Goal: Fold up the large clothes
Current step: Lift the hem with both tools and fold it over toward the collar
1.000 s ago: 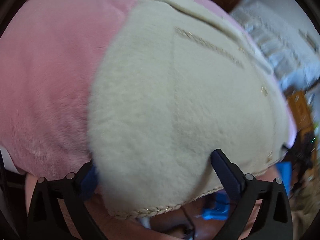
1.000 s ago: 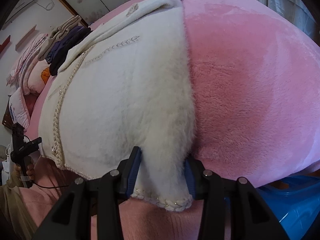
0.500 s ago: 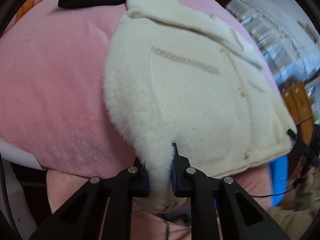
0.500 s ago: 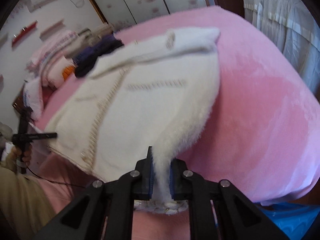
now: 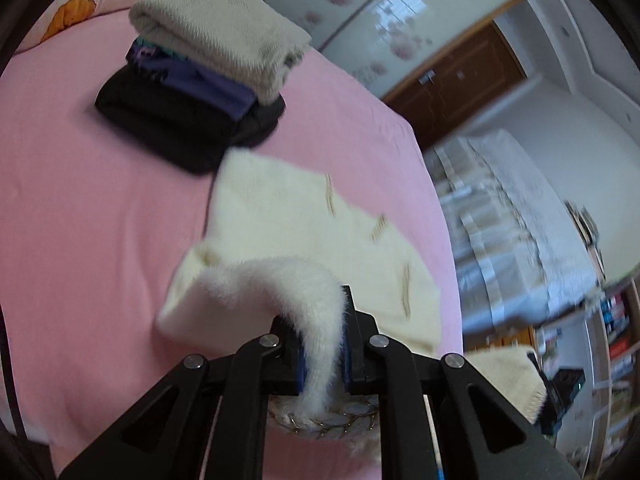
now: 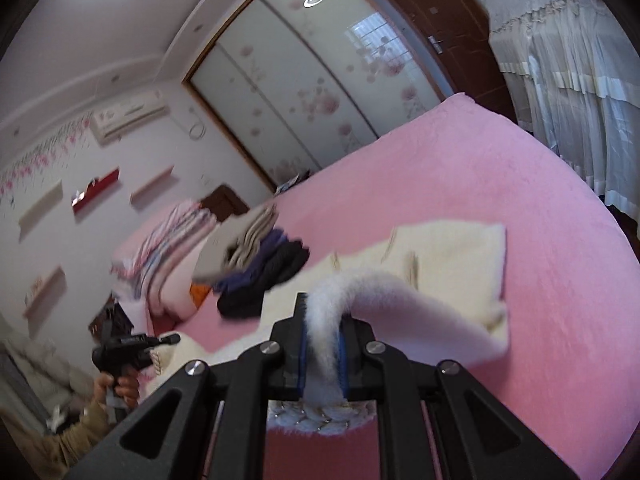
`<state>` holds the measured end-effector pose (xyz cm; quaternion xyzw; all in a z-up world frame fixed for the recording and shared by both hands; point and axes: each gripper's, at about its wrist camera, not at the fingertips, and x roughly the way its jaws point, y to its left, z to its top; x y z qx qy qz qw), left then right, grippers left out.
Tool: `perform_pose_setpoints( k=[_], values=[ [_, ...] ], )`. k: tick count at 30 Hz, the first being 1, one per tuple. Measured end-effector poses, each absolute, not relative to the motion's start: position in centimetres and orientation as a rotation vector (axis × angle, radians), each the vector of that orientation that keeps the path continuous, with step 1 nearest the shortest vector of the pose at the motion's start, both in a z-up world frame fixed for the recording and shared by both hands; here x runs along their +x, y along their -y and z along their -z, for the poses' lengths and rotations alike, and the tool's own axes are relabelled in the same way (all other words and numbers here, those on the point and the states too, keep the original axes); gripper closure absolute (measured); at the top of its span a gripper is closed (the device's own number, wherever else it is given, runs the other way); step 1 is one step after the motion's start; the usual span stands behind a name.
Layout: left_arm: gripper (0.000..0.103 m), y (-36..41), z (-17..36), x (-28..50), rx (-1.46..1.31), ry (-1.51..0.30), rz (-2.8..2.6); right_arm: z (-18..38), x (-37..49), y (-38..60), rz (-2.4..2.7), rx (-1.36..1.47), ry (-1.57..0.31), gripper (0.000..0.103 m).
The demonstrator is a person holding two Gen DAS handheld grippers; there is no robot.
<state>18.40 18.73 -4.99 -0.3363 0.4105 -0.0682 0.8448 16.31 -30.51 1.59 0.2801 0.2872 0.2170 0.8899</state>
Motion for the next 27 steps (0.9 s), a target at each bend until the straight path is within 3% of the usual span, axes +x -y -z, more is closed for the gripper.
perform_pose_setpoints(
  k=[6, 11, 14, 17, 19, 22, 24, 27],
  values=[
    [0.092, -18.4, 8.5, 31.5, -0.662, -0.86, 0.011, 2.1, 28.6, 32.4, -0.267, 0.669, -0.67, 0.092],
    [0.087, -16.5, 15.8, 39.0, -0.55, -1.007, -0.083, 10.2, 36.7, 31.2, -0.145, 0.644, -0.859, 0.09],
    [0.08, -15.9, 18.6, 40.7, -0.498, -1.065, -0.101, 13.9, 38.8, 30.6, -0.069, 0.651, -0.964, 0.077],
    [0.074, -16.0, 18.0, 40.7, -0.488, -1.067, -0.034, 14.1, 38.5, 31.1, -0.104, 0.678, -0.958, 0.064],
    [0.07, -16.1, 17.2, 39.7, -0.463, -1.082, 0.032, 12.7, 37.8, 31.5, -0.147, 0.648, -0.931, 0.041],
    [0.051, -16.9, 15.1, 38.6, -0.419, -1.057, 0.095, 10.3, 36.0, 32.5, -0.205, 0.615, -0.871, 0.033],
    [0.024, -17.0, 13.1, 37.7, -0.367, -0.984, 0.101, 8.9, 35.5, 32.8, -0.225, 0.579, -0.84, 0.033],
    [0.02, -16.6, 11.2, 36.9, -0.22, -0.871, 0.096, 8.1, 35.6, 32.1, -0.175, 0.411, -0.834, 0.033]
  ],
)
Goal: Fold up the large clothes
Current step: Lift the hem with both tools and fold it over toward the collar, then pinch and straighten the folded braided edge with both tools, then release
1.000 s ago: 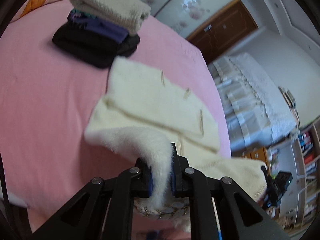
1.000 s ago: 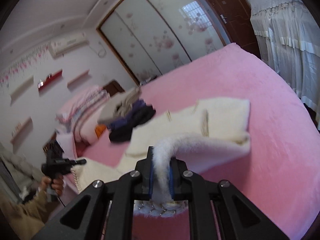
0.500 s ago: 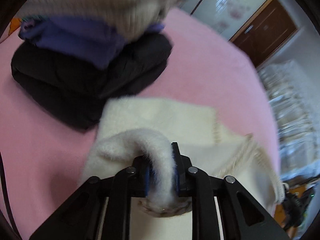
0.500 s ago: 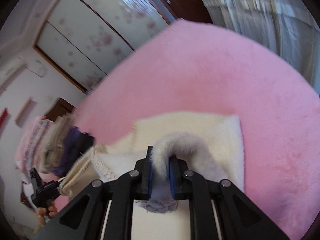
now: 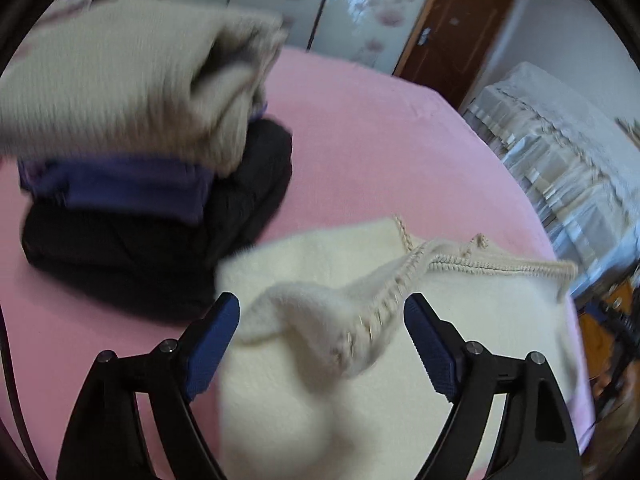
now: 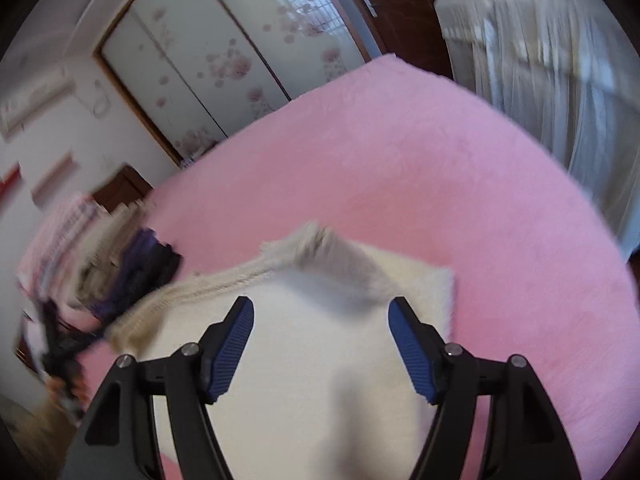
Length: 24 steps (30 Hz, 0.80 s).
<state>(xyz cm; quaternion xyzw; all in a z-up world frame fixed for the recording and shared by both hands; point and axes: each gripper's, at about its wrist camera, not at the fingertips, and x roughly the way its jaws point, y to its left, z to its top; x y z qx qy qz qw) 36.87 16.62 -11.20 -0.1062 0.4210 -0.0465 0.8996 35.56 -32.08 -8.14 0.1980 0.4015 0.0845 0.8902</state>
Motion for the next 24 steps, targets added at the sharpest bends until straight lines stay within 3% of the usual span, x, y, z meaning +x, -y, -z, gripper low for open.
perform_pose_setpoints(
  k=[7, 14, 16, 17, 18, 19, 20, 21, 24],
  values=[
    [0.02, -13.7, 13.8, 39.8, 0.0, -0.923, 0.065, 11.1, 39.0, 30.1, -0.096, 0.223, -0.919, 0.033],
    [0.021, -13.4, 16.4, 44.3, -0.021, -0.97, -0.034, 14.0, 43.0, 30.7, -0.086, 0.325, -0.98, 0.033],
    [0.027, -13.9, 17.2, 45.3, -0.034, -0.984, -0.052, 14.7, 44.0, 30.9, -0.095, 0.363, -1.002, 0.039],
    [0.036, -14.0, 17.5, 45.5, -0.043, -0.993, -0.067, 15.0, 44.3, 30.9, -0.099, 0.378, -1.014, 0.043],
    [0.056, -14.3, 17.7, 45.8, -0.059, -0.997, -0.079, 15.2, 44.7, 30.8, -0.1, 0.384, -1.024, 0.051],
    [0.07, -14.6, 17.9, 46.0, -0.073, -1.003, -0.085, 15.3, 44.8, 30.7, -0.099, 0.373, -1.025, 0.065],
    [0.09, -14.6, 18.2, 46.3, -0.062, -1.018, -0.11, 15.4, 44.8, 30.4, -0.101, 0.349, -1.029, 0.078],
    [0.092, -14.6, 18.3, 46.5, -0.058, -1.031, -0.119, 15.5, 44.8, 30.0, -0.1, 0.318, -1.035, 0.094],
    [0.095, -13.9, 17.7, 46.2, -0.017, -0.998, -0.156, 14.5, 43.8, 29.3, -0.062, 0.243, -0.972, 0.095]
  ],
)
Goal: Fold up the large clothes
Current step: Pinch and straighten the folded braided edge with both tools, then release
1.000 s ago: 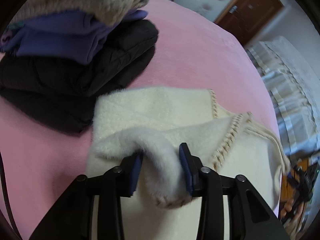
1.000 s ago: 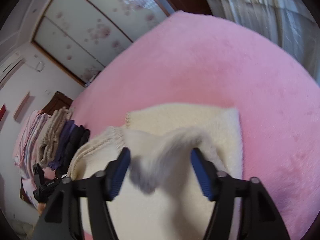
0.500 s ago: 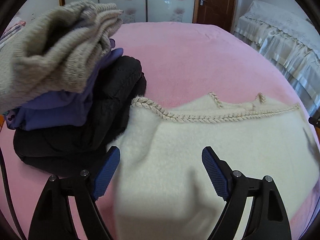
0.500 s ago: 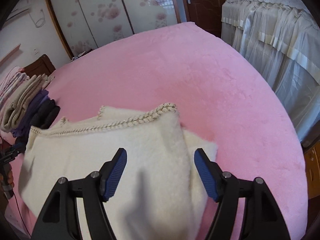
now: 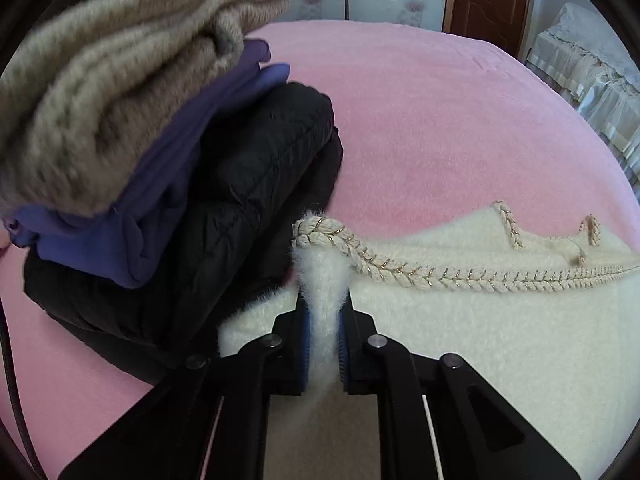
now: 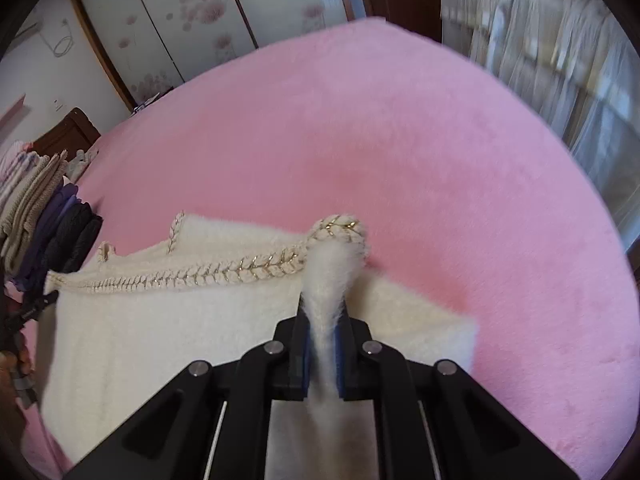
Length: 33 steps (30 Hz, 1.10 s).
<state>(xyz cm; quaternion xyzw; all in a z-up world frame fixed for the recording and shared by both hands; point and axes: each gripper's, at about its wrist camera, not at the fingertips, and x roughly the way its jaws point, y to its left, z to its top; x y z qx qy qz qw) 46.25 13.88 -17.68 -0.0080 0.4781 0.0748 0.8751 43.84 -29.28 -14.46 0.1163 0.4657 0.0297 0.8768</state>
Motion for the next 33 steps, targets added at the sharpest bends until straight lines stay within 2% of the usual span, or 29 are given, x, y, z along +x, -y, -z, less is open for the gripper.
perform_pose_setpoints(
  k=[6, 13, 16, 17, 19, 21, 22, 24, 33],
  values=[
    [0.096, -12.9, 16.1, 47.0, 0.005, -0.933, -0.223, 11.8, 43.0, 29.4, 0.02, 0.246, -0.84, 0.096],
    [0.095, -11.7, 20.1, 49.1, 0.15, -0.998, -0.285, 16.4, 45.9, 29.0, 0.127, 0.192, -0.973, 0.094],
    [0.089, -10.7, 21.0, 49.3, 0.226, -1.006, -0.311, 17.3, 46.0, 28.9, 0.161, 0.19, -0.991, 0.091],
    [0.087, -10.2, 21.1, 49.4, 0.264, -1.01, -0.322, 17.2, 46.0, 28.8, 0.165, 0.183, -0.995, 0.09],
    [0.077, -9.4, 20.7, 49.2, 0.331, -1.0, -0.337, 16.7, 45.8, 28.5, 0.167, 0.16, -1.006, 0.081],
    [0.053, -8.7, 20.0, 48.3, 0.38, -0.975, -0.323, 15.8, 45.4, 28.3, 0.176, 0.149, -1.013, 0.081],
    [0.046, -8.5, 19.4, 47.6, 0.386, -0.955, -0.311, 15.2, 45.0, 28.2, 0.176, 0.152, -1.007, 0.08],
    [0.025, -8.1, 17.8, 46.2, 0.354, -0.919, -0.261, 13.8, 44.0, 28.0, 0.155, 0.18, -0.981, 0.08],
    [0.019, -5.4, 7.7, 37.4, 0.202, -0.837, -0.048, 3.5, 38.5, 27.1, -0.012, 0.349, -0.846, 0.078]
  ],
)
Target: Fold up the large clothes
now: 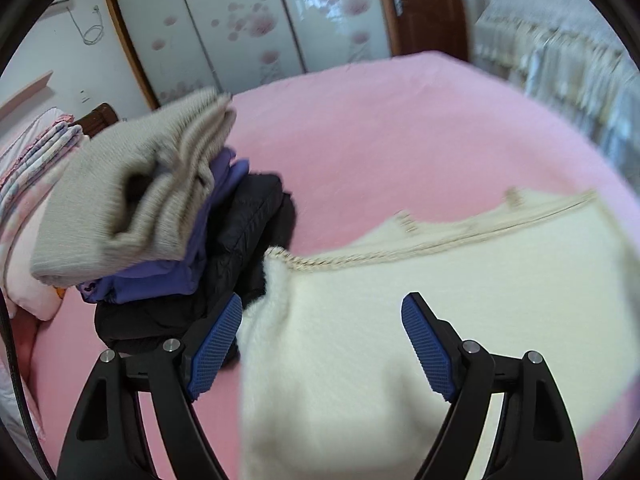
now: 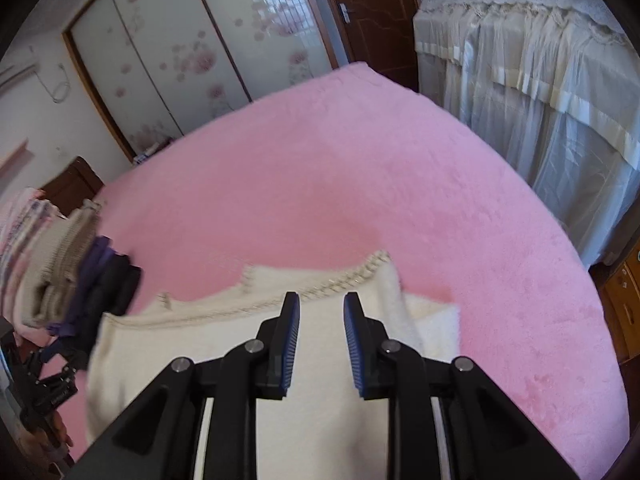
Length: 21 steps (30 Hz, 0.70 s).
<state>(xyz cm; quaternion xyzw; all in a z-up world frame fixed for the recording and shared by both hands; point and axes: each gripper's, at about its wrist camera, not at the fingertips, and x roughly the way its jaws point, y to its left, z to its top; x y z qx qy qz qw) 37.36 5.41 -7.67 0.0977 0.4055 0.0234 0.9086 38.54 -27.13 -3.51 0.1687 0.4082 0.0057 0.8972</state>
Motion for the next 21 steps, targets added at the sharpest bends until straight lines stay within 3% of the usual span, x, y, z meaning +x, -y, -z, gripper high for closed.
perform_pose_setpoints(
  k=[4, 10, 16, 21],
  values=[
    [0.011, -5.1, 2.3, 32.8, 0.131, -0.789, 0.003, -1.5, 35.7, 25.5, -0.077, 0.315, -0.797, 0.062],
    [0.009, -4.8, -1.6, 28.4, 0.038, -0.746, 0.035, -4.5, 31.7, 22.9, -0.171, 0.286, -0.786, 0.06],
    [0.009, -3.7, -1.2, 24.7, 0.024, -0.686, -0.051, -2.6, 28.3, 18.7, -0.086, 0.097, -0.755, 0.06],
    [0.009, -3.3, 2.7, 22.6, -0.074, -0.666, -0.11, 1.2, 26.1, 15.9, -0.041, 0.096, -0.722, 0.06]
  ],
)
